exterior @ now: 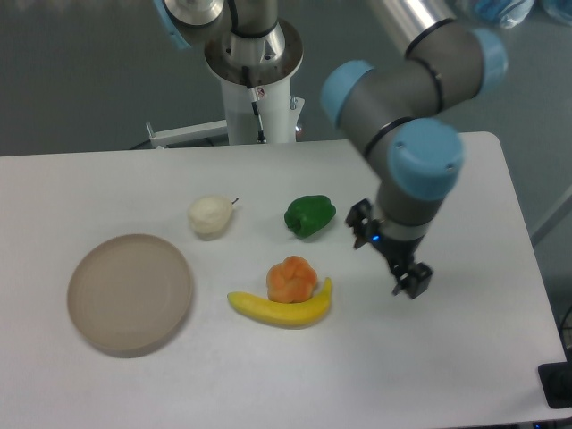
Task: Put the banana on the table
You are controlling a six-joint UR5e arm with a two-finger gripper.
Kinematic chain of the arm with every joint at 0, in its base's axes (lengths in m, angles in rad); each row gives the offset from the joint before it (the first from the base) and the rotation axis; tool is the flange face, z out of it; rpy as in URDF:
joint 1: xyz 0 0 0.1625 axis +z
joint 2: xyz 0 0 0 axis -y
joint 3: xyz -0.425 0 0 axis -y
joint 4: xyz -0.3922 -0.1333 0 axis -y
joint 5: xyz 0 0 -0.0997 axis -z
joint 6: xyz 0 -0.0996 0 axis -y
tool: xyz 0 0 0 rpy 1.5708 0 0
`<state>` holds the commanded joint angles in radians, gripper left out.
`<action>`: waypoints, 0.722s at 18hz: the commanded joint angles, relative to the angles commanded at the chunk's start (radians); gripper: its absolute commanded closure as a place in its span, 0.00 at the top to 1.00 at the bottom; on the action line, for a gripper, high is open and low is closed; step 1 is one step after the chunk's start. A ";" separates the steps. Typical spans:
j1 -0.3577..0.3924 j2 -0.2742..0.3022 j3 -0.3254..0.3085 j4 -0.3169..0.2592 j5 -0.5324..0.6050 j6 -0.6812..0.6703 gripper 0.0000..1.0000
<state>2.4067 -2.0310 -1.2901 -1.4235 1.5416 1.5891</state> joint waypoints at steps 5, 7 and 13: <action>0.005 -0.020 -0.005 0.040 0.002 0.040 1.00; 0.014 -0.023 -0.006 0.055 0.003 0.046 1.00; 0.023 -0.028 -0.006 0.060 0.003 0.048 1.00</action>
<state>2.4298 -2.0586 -1.2962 -1.3637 1.5447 1.6368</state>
